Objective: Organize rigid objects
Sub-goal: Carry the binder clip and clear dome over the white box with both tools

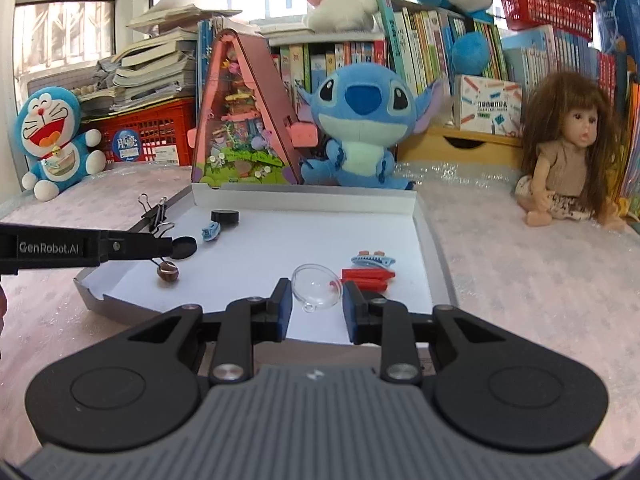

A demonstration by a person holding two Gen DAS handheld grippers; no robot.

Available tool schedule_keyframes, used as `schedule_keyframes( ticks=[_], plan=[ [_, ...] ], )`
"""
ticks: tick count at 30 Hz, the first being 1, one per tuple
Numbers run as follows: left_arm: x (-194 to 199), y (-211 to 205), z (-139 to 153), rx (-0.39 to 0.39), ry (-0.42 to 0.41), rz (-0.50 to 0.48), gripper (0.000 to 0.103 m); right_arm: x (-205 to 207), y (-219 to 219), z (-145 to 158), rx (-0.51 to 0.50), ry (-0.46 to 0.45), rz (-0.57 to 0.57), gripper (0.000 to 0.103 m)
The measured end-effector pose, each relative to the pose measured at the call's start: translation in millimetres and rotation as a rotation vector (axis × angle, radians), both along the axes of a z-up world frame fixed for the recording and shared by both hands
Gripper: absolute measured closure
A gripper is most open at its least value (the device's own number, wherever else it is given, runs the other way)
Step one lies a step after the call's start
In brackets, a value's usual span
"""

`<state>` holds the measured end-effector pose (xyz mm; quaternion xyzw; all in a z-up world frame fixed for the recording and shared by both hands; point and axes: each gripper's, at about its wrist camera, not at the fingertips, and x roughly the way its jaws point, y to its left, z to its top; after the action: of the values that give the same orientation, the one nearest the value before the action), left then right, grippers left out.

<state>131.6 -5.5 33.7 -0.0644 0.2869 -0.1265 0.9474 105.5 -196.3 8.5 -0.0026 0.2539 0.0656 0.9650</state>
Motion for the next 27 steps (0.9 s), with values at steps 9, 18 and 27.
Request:
schedule_keyframes(
  ticks=[9, 18, 27],
  plan=[
    [12.8, -3.9, -13.2, 0.014, 0.029, 0.012, 0.085, 15.9, 1.8, -6.5, -0.012, 0.033, -0.005, 0.071],
    [25.9, -3.2, -22.4, 0.017, 0.055, 0.028, 0.085, 29.1, 3.0, -13.2, -0.023, 0.066, -0.013, 0.071],
    [35.4, -5.3, -24.0, 0.029, 0.050, 0.042, 0.085, 38.0, 5.8, -16.9, -0.041, 0.086, -0.012, 0.071]
  ],
)
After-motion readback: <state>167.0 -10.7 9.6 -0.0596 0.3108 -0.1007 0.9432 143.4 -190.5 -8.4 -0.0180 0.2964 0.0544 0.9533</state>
